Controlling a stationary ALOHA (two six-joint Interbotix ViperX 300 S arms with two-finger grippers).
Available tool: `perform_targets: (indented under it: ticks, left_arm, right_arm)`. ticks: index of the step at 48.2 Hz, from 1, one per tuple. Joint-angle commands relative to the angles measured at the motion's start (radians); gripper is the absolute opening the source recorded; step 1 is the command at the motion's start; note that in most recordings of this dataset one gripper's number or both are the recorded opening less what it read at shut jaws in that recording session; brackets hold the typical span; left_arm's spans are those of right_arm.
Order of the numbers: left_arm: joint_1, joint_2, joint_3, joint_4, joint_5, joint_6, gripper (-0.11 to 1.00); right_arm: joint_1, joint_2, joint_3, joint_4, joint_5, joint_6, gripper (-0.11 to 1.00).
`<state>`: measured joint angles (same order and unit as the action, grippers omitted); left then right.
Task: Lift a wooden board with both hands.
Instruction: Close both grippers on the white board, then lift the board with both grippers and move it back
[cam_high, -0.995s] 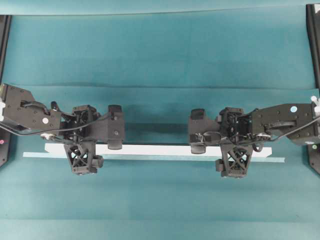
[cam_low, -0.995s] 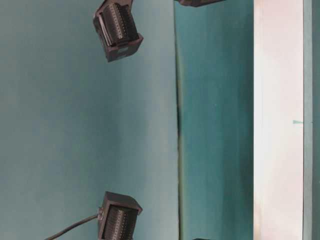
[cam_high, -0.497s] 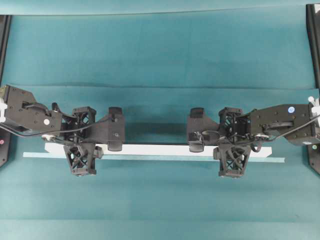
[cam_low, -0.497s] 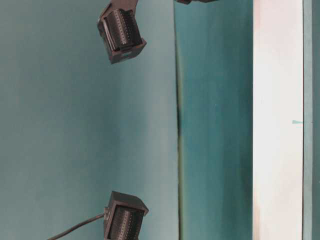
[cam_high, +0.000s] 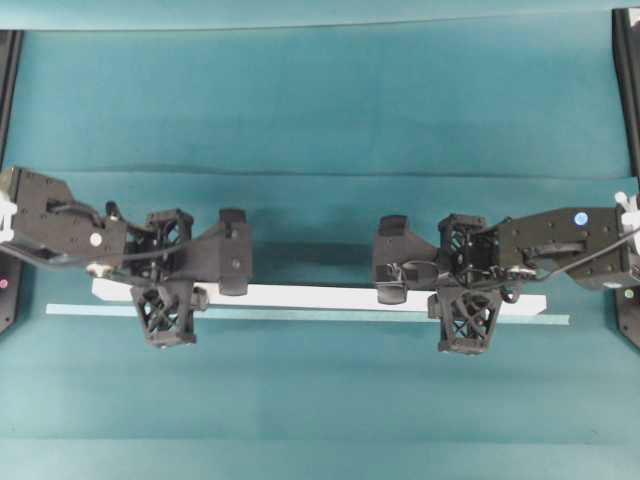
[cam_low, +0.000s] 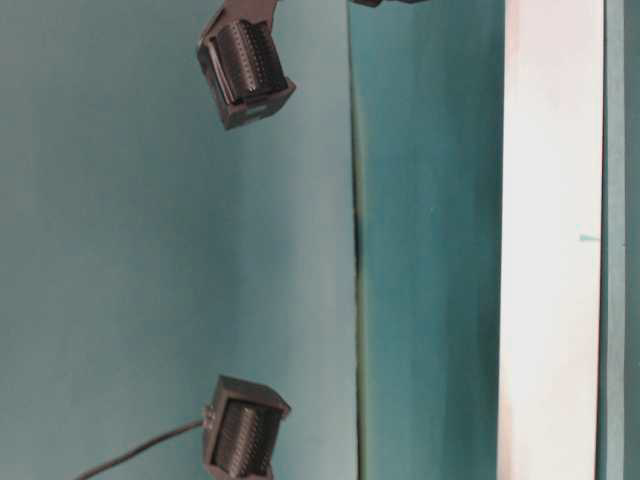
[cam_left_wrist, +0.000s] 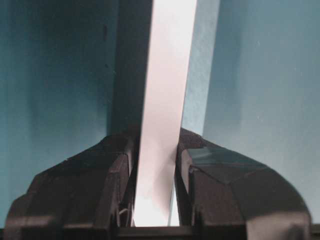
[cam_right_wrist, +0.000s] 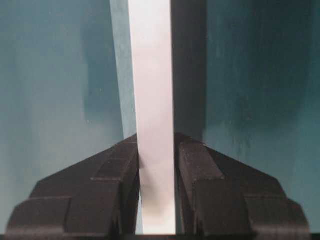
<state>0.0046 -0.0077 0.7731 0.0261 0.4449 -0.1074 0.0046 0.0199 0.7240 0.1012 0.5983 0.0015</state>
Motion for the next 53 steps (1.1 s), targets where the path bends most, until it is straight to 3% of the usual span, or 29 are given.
perform_targets:
  ticks: [1,26,53]
  left_arm:
    - [0.008,-0.034,-0.041,0.002,0.032,-0.017,0.18]
    - [0.008,-0.225,-0.204,0.002,0.382,-0.026,0.18]
    - [0.005,-0.291,-0.448,0.002,0.686,-0.025,0.18]
  right_arm:
    - [0.002,-0.017,-0.031,0.002,0.043,0.003,0.22]
    - [-0.058,-0.225,-0.235,0.003,0.414,0.005,0.22]
    - [-0.044,-0.225,-0.449,0.008,0.689,0.018,0.22]
